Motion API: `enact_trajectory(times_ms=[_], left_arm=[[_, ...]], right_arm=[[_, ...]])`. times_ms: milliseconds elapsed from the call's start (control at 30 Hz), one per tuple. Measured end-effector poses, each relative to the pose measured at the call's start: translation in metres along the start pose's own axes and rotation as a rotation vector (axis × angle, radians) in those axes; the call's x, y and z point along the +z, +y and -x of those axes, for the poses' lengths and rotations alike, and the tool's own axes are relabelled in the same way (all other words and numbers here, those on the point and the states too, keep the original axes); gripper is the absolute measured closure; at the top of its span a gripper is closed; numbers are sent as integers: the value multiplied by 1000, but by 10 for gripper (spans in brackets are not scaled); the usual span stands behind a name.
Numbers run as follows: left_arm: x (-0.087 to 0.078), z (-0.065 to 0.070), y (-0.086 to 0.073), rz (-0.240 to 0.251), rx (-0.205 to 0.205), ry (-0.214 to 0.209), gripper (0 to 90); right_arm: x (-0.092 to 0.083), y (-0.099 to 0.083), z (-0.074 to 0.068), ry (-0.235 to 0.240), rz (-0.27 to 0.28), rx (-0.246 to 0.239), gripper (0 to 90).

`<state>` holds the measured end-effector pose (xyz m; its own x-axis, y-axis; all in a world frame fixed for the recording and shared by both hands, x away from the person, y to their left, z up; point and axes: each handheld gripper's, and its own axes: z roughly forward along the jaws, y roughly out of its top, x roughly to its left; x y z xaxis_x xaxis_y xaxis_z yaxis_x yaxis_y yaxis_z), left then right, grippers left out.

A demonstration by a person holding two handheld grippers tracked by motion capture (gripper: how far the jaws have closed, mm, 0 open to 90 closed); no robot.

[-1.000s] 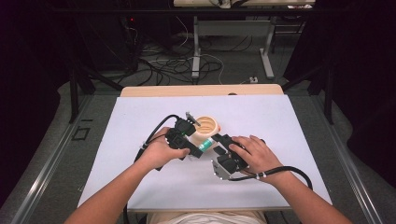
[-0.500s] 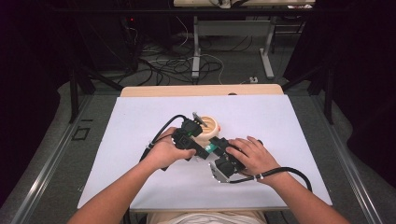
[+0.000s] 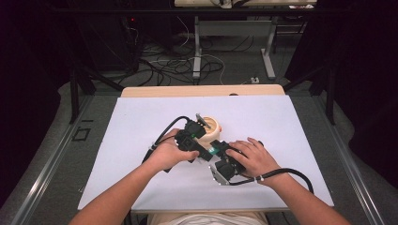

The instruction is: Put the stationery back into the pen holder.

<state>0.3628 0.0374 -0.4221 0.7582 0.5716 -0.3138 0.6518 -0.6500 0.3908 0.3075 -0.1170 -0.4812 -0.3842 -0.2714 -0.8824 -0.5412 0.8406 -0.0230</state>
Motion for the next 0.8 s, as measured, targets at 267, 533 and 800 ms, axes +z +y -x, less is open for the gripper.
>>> enact_trajectory(times_ms=[267, 533, 800], left_arm=[[1, -2, -1, 29, -23, -5, 639], [-5, -6, -7, 83, -37, 7, 554], [-17, -14, -19, 148, -49, 16, 472]], right_arm=[[0, -1, 0, -1, -12, -3, 653], [2, -3, -4, 11, -17, -13, 654], [2, -10, -2, 1, -28, 17, 654]])
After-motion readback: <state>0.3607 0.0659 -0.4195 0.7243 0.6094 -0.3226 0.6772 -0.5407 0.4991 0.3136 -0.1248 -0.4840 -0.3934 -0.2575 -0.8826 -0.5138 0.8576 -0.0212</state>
